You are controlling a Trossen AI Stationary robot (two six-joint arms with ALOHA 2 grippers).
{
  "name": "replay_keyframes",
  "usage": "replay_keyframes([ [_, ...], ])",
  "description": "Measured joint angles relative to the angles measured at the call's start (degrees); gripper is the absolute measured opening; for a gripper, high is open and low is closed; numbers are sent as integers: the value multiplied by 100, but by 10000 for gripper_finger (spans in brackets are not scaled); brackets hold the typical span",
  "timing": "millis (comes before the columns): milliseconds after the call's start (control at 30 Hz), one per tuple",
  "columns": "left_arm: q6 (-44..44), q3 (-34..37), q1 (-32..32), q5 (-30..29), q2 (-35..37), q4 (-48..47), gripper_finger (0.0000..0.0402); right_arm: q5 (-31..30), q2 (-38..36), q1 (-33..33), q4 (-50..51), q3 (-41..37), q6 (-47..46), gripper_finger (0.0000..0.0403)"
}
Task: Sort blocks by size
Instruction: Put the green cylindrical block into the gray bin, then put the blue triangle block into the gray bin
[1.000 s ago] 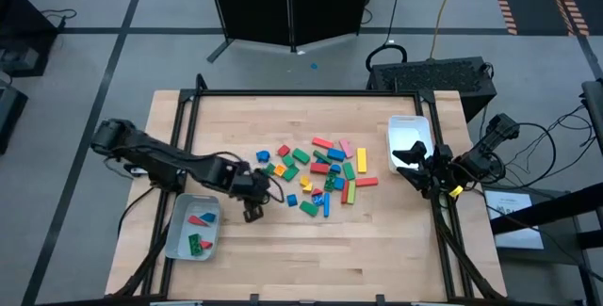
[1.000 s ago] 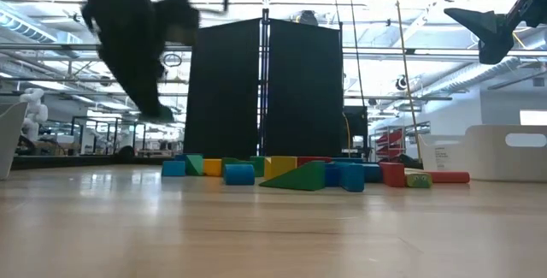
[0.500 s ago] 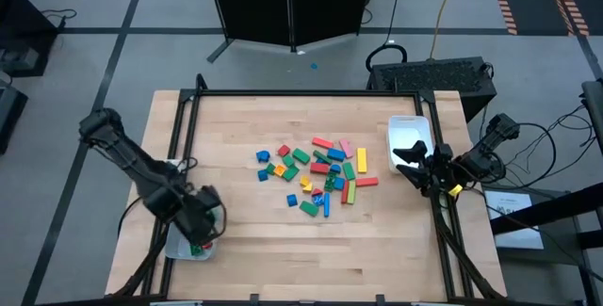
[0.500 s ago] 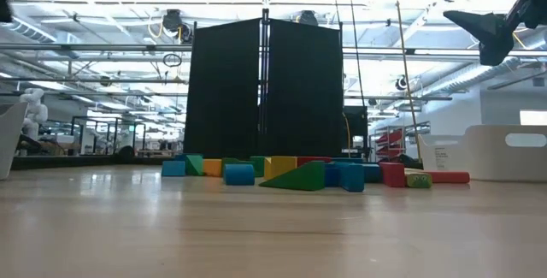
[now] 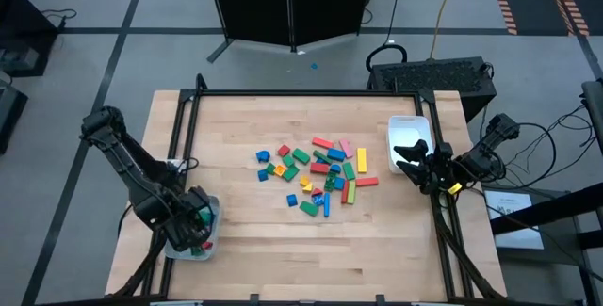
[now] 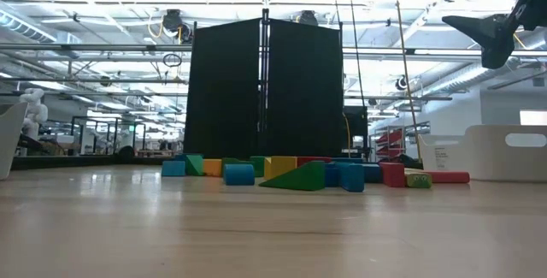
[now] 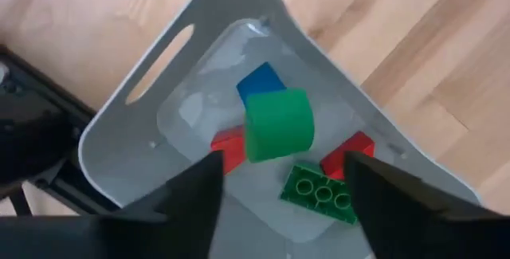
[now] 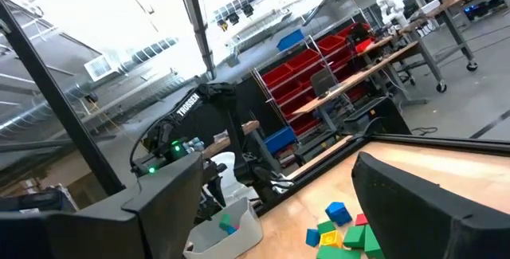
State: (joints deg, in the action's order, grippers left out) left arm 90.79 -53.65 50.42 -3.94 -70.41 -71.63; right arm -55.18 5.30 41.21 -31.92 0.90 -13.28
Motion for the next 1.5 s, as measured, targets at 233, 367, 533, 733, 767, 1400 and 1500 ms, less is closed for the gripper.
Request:
replay_keyframes([
  [233, 188, 0, -461, -556, 1, 206, 316, 0, 0, 0, 5, -1, 0, 313],
  [367, -407, -15, -1018, -1583, 2, 708, 310, 0, 0, 0, 8, -1, 0, 313],
  [533, -1521, -23, -2139, -2522, -29, 1049, 300, -9, 1, 0, 44, -1, 31, 313],
  [733, -1328, -26, -3593, -2595, -338, 1673, 299, -31, 2, 0, 100, 1, 42, 313],
  [767, -1177, -26, -3741, -2520, -441, 1806, 299, -33, 2, 0, 100, 1, 42, 313],
  [1400, 631, -28, -4450, -1528, -2667, 3481, 299, -29, 2, 0, 124, -1, 87, 313],
  [1500, 618, -28, -4588, -1526, -2810, 3488, 299, -28, 2, 0, 140, 1, 90, 313],
])
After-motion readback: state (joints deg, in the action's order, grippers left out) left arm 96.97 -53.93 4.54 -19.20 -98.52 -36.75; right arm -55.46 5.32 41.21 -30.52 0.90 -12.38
